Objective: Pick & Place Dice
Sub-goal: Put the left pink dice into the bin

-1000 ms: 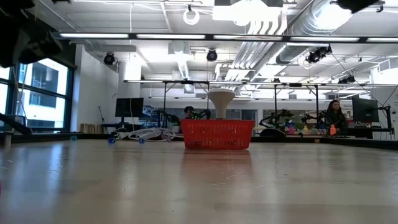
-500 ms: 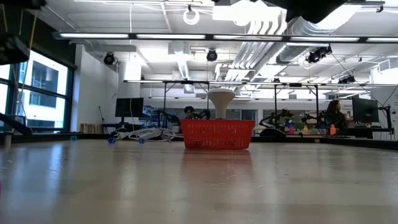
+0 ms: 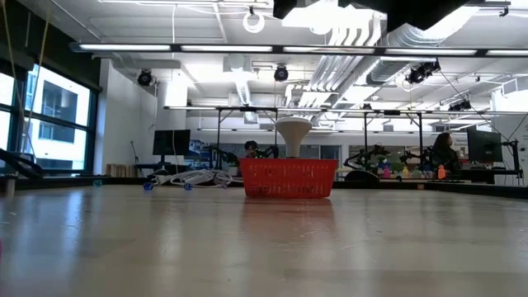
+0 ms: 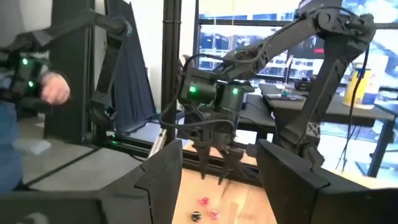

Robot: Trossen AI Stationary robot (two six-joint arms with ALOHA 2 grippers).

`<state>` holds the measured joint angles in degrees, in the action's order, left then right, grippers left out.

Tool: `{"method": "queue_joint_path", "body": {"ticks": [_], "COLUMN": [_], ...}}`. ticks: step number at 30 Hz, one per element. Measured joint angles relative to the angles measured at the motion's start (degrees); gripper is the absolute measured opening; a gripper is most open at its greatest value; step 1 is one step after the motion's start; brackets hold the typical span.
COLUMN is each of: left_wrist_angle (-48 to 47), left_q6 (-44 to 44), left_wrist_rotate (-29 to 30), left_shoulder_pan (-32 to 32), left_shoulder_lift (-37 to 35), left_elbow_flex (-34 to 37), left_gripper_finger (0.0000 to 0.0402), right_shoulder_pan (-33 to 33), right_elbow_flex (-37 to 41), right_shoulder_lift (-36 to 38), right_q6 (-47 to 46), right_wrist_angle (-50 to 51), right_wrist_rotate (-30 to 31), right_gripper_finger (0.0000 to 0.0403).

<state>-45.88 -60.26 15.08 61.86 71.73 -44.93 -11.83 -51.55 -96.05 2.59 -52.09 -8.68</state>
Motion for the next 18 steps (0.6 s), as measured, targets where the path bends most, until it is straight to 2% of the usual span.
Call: {"method": "queue_joint_path", "body": {"ticks": [6,9,13,18], "left_wrist_angle": [1.88,3.1,4.29,6.79], "left_q6": [0.0,0.4,0.46,4.52], "left_wrist_rotate": [3.55,3.48,2.8,2.46], "left_shoulder_pan": [3.7,4.42,5.53,5.97], "left_shoulder_lift": [4.13,6.49,9.68,13.43], "left_elbow_flex": [0.0,0.0,0.0,0.0], "left_gripper_finger": [0.0165,0.0165,0.0165,0.0165], "right_shoulder_pan": [-3.49,-4.51,-5.95,-7.61], "right_elbow_flex": [0.0,0.0,0.0,0.0], "right_shoulder_lift": [0.0,0.0,0.0,0.0], "right_q6": [-1.02,-1.36,-2.26,-8.5], "right_wrist_angle": [-0.01,-0.03,0.01,-0.01], "right_wrist_rotate": [7.07,9.8,10.46,11.32], "right_gripper_finger": [0.0195,0.0195,0.0195,0.0195]}}
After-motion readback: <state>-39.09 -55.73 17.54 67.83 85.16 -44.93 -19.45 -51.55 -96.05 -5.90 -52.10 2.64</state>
